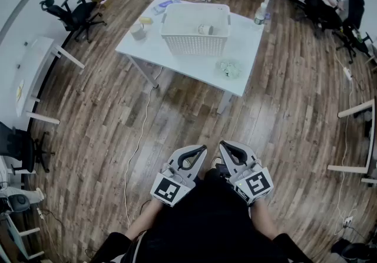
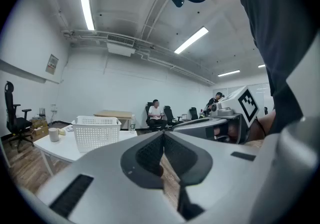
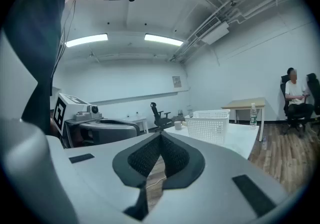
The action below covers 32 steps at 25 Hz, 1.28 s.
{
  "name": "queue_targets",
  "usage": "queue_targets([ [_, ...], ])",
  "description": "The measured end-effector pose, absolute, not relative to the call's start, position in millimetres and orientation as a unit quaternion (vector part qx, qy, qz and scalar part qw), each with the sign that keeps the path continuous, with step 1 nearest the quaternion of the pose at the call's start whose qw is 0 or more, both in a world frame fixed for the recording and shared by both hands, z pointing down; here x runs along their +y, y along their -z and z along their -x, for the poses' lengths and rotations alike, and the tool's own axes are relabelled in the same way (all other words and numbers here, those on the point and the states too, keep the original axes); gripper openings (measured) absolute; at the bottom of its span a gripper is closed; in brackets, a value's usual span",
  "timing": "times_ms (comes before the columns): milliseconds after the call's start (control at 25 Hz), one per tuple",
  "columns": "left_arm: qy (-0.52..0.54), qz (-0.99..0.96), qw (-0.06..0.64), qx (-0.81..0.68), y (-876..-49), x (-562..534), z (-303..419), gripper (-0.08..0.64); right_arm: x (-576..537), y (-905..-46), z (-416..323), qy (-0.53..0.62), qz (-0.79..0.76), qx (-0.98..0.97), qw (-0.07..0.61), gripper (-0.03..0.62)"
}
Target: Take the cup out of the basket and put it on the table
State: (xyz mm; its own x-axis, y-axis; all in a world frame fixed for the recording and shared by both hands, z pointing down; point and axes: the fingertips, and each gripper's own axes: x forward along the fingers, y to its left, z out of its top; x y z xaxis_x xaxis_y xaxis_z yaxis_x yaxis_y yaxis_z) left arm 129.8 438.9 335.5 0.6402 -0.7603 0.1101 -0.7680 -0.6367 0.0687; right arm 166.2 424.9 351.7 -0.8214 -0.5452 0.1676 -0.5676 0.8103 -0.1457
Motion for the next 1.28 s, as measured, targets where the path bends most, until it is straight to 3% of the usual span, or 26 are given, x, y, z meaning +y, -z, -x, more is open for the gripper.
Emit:
queue_targets([
  [560,-0.033,-0.89,0.076,-0.448,-342,404,-159,0.009,395,-352,-195,-0.104,-0.28,-0.954,0.029,0.025],
  [800,-0.036,-0.881,0.08,-0.465,-346,393,-165,0.009,378,-357,-190,-0.1,-0.26,-0.959,0.05,0.026],
  [1280,-0.029,-0.893,0.043,-0.447,-343,303,-87,0.009,292,-350,-103,-0.069,-0.281,-0.955,0.071,0.026],
])
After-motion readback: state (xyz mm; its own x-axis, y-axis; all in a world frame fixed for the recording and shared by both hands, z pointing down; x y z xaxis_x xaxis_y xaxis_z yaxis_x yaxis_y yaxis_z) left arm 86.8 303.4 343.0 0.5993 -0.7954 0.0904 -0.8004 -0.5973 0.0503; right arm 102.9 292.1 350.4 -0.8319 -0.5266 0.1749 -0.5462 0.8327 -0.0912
